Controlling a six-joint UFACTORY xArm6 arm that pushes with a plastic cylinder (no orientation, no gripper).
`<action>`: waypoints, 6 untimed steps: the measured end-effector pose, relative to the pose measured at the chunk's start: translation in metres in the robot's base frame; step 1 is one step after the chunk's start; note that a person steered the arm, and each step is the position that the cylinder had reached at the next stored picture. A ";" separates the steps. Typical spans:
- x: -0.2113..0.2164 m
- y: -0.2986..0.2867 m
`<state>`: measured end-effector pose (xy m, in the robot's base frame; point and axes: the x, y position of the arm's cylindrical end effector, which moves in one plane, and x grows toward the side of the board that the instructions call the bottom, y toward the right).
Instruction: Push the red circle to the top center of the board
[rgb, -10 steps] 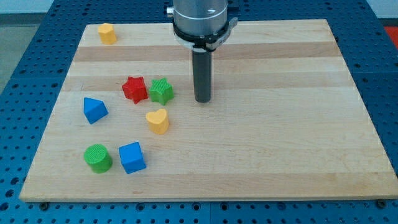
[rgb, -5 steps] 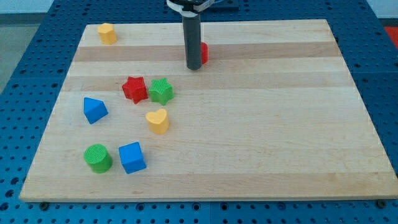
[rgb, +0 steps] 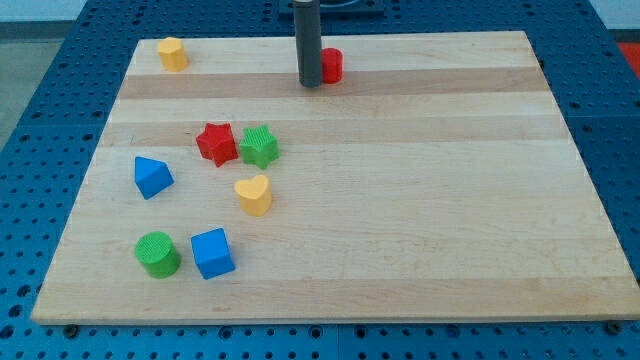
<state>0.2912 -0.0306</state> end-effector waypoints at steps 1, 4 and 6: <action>0.000 0.006; 0.000 0.027; -0.004 0.035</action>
<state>0.2872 0.0048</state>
